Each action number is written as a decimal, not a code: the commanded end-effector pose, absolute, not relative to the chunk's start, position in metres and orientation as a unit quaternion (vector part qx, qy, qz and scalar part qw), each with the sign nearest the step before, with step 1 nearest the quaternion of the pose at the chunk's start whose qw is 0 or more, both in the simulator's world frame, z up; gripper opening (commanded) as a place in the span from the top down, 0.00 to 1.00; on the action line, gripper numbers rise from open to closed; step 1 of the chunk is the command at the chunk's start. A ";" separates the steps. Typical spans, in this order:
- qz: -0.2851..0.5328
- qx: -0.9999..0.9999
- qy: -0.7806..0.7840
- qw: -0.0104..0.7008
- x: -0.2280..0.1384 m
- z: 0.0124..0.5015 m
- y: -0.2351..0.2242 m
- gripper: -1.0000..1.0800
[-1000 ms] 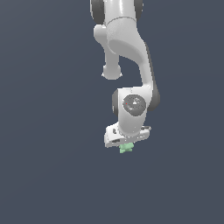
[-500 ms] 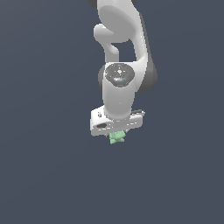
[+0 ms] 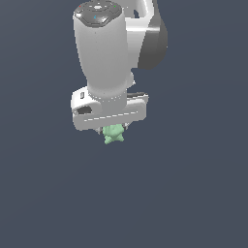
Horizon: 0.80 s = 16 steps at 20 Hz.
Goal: Pick up the object and move it to a goal position.
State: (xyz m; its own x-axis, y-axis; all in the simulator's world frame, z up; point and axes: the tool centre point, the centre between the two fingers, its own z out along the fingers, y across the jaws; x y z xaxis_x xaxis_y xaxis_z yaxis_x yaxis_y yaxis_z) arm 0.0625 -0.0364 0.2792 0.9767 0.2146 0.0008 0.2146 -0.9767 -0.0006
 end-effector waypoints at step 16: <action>0.000 -0.994 -0.108 0.000 0.057 0.429 -0.113 1.00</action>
State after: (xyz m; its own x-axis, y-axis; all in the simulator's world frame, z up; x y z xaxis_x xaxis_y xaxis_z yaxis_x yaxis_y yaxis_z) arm 0.0568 -0.1086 0.4214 0.9768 0.2143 0.0015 0.2143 -0.9768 0.0002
